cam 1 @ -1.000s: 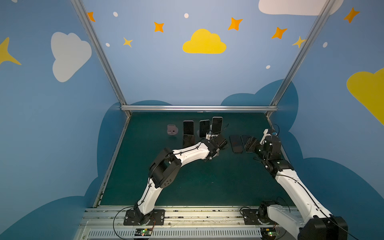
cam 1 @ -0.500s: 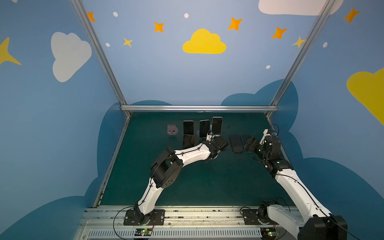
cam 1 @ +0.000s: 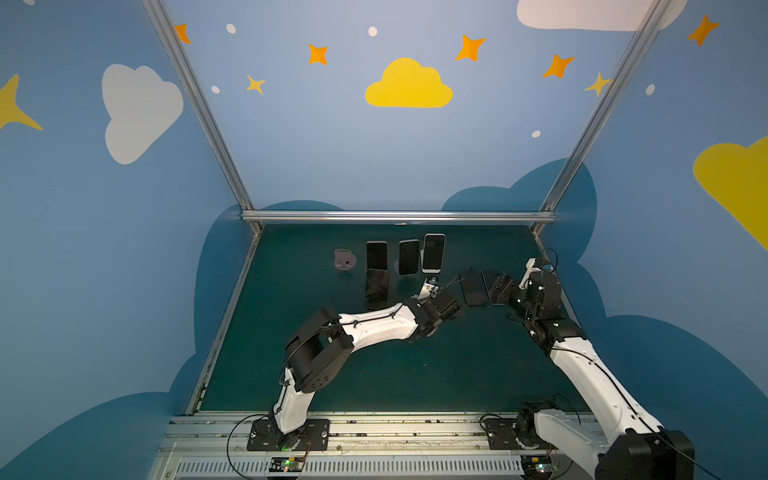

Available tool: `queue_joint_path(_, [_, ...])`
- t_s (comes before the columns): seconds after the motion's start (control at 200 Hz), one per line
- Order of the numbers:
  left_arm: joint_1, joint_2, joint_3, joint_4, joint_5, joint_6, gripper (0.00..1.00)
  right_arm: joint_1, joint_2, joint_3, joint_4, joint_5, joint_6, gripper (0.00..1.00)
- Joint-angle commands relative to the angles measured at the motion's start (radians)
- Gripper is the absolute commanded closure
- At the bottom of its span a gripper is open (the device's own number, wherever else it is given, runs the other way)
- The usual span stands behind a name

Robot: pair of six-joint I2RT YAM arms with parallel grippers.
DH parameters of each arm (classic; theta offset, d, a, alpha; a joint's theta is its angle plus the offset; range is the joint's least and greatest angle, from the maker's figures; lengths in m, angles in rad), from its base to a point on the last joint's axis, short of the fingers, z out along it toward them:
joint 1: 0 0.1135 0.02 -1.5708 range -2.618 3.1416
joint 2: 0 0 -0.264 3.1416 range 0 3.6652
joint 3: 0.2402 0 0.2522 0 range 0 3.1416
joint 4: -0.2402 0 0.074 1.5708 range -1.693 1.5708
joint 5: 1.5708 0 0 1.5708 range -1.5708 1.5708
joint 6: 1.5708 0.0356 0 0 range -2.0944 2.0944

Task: Remove the phone from the phone stand
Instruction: 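Lower the left gripper onto the white folding stand and close on it, then carry the white stand with the left gripper toward the far table edge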

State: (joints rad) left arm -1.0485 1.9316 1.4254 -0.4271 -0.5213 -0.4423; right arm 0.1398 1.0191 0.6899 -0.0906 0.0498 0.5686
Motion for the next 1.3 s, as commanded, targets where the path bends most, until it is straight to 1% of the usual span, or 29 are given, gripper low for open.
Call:
queue_joint_path(0.0, [-0.064, -0.130, -0.027, 0.020, -0.056, 0.082, 0.41, 0.000, 0.006, 0.029, -0.012, -0.016, 0.005, 0.13])
queue_joint_path(0.09, [-0.098, -0.215, -0.051, -0.006, -0.041, 0.088, 0.41, 0.000, 0.007, 0.027, -0.007, -0.017, 0.010, 0.13])
queue_joint_path(0.155, [-0.105, -0.280, -0.063, -0.037, -0.030, 0.075, 0.41, 0.000, 0.010, 0.025, -0.005, -0.021, 0.012, 0.13])
queue_joint_path(0.245, [-0.105, -0.381, -0.086, -0.068, -0.054, 0.069, 0.41, 0.001, 0.012, 0.026, -0.007, -0.025, 0.014, 0.13])
queue_joint_path(0.325, [-0.092, -0.467, -0.099, -0.090, -0.083, 0.085, 0.41, 0.001, 0.013, 0.026, -0.005, -0.036, 0.019, 0.13])
queue_joint_path(0.401, [-0.053, -0.532, -0.100, -0.126, -0.103, 0.102, 0.41, 0.002, 0.019, 0.026, -0.001, -0.045, 0.020, 0.13])
queue_joint_path(0.556, [0.090, -0.647, -0.085, -0.219, -0.112, 0.118, 0.43, 0.002, 0.029, 0.033, -0.003, -0.057, 0.020, 0.13])
queue_joint_path(0.636, [0.197, -0.720, -0.094, -0.216, -0.094, 0.128, 0.42, 0.001, 0.027, 0.039, -0.017, -0.054, 0.020, 0.13])
queue_joint_path(0.661, [0.238, -0.742, -0.099, -0.210, -0.068, 0.126, 0.42, 0.001, 0.027, 0.038, -0.019, -0.053, 0.019, 0.13])
queue_joint_path(0.706, [0.325, -0.776, -0.103, -0.205, 0.015, 0.117, 0.41, 0.001, 0.028, 0.036, -0.014, -0.053, 0.020, 0.13])
queue_joint_path(0.786, [0.463, -0.797, -0.092, -0.211, 0.118, 0.100, 0.42, 0.000, 0.033, 0.033, -0.003, -0.056, 0.017, 0.13])
queue_joint_path(0.976, [0.691, -0.731, -0.070, -0.206, 0.233, 0.097, 0.42, 0.002, 0.040, 0.039, -0.012, -0.059, 0.017, 0.13])
queue_joint_path(1.056, [0.778, -0.701, -0.107, -0.146, 0.313, 0.068, 0.41, 0.001, 0.037, 0.042, -0.017, -0.057, 0.016, 0.13])
queue_joint_path(1.127, [0.843, -0.667, -0.150, -0.083, 0.350, 0.041, 0.41, 0.001, 0.030, 0.042, -0.024, -0.050, 0.017, 0.13])
queue_joint_path(1.217, [0.895, -0.592, -0.153, -0.026, 0.356, 0.036, 0.41, 0.000, 0.024, 0.039, -0.021, -0.048, 0.014, 0.13])
queue_joint_path(1.292, [0.927, -0.508, -0.134, 0.024, 0.357, 0.056, 0.41, 0.001, 0.023, 0.036, -0.020, -0.044, 0.016, 0.13])
